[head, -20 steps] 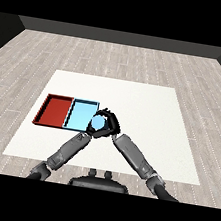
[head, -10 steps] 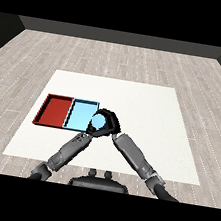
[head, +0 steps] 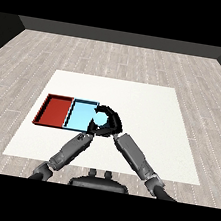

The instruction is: Pick the blue can and put it in the blue box

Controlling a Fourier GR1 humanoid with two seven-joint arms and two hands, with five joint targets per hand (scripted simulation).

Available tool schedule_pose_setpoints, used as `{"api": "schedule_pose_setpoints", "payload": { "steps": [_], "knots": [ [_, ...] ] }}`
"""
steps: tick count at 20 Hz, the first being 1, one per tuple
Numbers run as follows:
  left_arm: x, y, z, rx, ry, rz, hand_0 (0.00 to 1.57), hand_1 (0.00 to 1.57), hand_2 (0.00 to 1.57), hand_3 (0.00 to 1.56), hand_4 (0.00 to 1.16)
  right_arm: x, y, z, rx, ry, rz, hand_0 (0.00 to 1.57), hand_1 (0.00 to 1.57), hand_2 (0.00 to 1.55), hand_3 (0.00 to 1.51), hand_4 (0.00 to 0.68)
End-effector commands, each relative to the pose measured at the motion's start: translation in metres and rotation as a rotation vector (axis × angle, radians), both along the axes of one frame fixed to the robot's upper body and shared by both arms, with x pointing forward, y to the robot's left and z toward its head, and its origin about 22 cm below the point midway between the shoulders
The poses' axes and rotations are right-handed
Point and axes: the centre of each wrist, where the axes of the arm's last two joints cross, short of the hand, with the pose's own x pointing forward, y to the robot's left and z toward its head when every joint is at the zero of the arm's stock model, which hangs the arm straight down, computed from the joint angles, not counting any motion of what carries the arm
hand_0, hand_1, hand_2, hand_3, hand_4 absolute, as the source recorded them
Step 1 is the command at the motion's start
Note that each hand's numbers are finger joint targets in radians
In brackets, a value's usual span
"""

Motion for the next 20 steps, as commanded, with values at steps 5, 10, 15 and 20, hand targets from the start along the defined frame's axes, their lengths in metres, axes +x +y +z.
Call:
{"api": "schedule_pose_setpoints", "payload": {
  "steps": [5,10,15,20],
  "knots": [
    [-0.007,-0.007,-0.009,-0.009,0.011,0.004,1.57,1.57,1.54,1.48,1.13,-0.015,-0.008,-0.002,0.019,0.003,-0.001,0.00,0.00,0.00,0.00,0.000],
    [0.005,-0.001,-0.005,0.021,0.000,0.004,1.57,1.57,1.57,1.50,1.14,-0.003,-0.020,0.004,0.018,0.028,-0.016,0.00,0.00,0.00,0.00,0.000],
    [0.010,-0.004,-0.003,0.038,-0.017,0.033,1.57,1.57,1.57,1.51,1.13,0.001,-0.031,0.009,0.055,0.009,-0.025,0.00,0.00,0.00,0.00,0.000],
    [0.013,0.004,-0.004,0.057,-0.016,0.046,1.57,1.57,1.57,1.50,1.13,-0.006,-0.050,0.013,0.096,0.009,-0.025,0.00,0.00,0.00,0.00,0.000]
  ]
}}
